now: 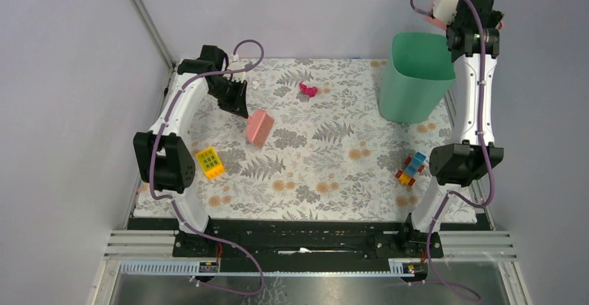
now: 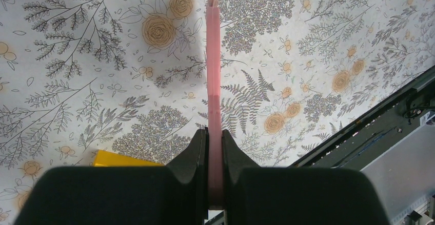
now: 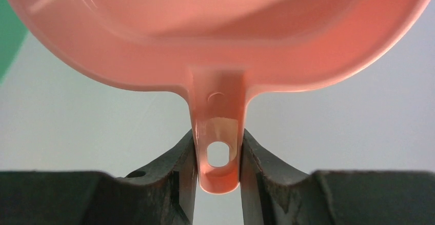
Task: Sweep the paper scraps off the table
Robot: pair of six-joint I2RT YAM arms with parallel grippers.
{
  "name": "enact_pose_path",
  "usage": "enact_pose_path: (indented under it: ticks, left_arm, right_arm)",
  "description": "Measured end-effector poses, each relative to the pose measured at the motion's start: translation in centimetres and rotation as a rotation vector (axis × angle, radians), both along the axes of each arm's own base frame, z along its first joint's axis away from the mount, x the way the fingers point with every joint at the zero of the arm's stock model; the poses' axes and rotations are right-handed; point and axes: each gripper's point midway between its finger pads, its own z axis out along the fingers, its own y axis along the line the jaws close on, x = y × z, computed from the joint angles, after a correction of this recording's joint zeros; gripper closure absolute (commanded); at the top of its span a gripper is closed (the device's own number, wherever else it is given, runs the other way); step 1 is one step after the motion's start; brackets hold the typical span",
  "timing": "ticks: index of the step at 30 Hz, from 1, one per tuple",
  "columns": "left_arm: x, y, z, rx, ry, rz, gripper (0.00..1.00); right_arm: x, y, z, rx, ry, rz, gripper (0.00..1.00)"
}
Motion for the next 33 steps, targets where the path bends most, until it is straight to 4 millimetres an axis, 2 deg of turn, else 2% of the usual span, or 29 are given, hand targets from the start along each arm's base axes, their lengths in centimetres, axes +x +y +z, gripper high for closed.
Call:
enact_pose_path:
  ticks: [2,4,5,7,10,12,13,15,16,18,22,25,27,29,33]
  left_arm:
    - [0.0,0.0,0.0,0.0,0.0,0.0,1.0]
    - [0.1,0.0,0.2,0.0,-0.003,0.0,1.0]
    - [0.1,0.0,0.4,0.0,-0.007,0.0,1.0]
    - [0.3,0.0,0.7,-0.001,-0.019,0.0,1.0]
    - [0.6,0.1,1.1,0.004,-0.035,0.002,1.0]
    - [0.7,0.2,1.1,0.011,-0.038,0.005,1.0]
    - [0.8,0.3,1.1,0.019,-0.04,0.008,1.0]
    - [0.9,0.7,1.0,0.04,-0.045,0.013,1.0]
    - [0.9,0.8,0.9,0.049,-0.047,0.016,1.0]
    - [1.0,1.1,0.9,0.065,-0.051,0.02,1.0]
    - [1.0,1.4,1.1,0.082,-0.064,0.021,1.0]
    - [0.6,1.5,1.5,0.082,-0.077,0.019,1.0]
    - [0.3,1.5,1.7,0.081,-0.081,0.018,1.0]
    - [0.3,1.5,1.8,0.082,-0.085,0.016,1.0]
    - [0.2,1.5,1.8,0.082,-0.085,0.015,1.0]
  right_arm:
    - [0.2,1.3,1.5,0.046,-0.089,0.026,1.0]
    - [0.4,3.6,2.0,0.106,-0.145,0.076,1.0]
    - [0.5,5.3,1.8,0.15,-0.156,0.118,1.0]
    - [0.8,10.0,0.7,0.253,-0.147,0.234,1.0]
    - [-0.4,19.3,-2.9,0.441,-0.05,0.438,1.0]
    - [-2.3,24.6,-6.3,0.551,0.066,0.537,0.99]
    - [-3.8,27.6,-8.7,0.622,0.156,0.587,0.99]
    - [-6.7,31.6,-13.2,0.747,0.323,0.629,1.0]
    - [-8.0,32.7,-15.3,0.805,0.399,0.621,1.0]
    - [-10.8,33.6,-20.2,0.911,0.558,0.549,1.0]
    - [-15.7,33.1,-28.8,1.017,0.812,0.34,1.0]
    - [-20.3,31.7,-33.5,1.027,0.971,0.193,1.0]
    - [-22.9,30.9,-35.1,1.028,1.051,0.124,1.0]
    - [-24.6,30.4,-36.0,1.026,1.101,0.076,1.0]
    - [-25.9,30.2,-36.7,1.031,1.137,0.039,1.0]
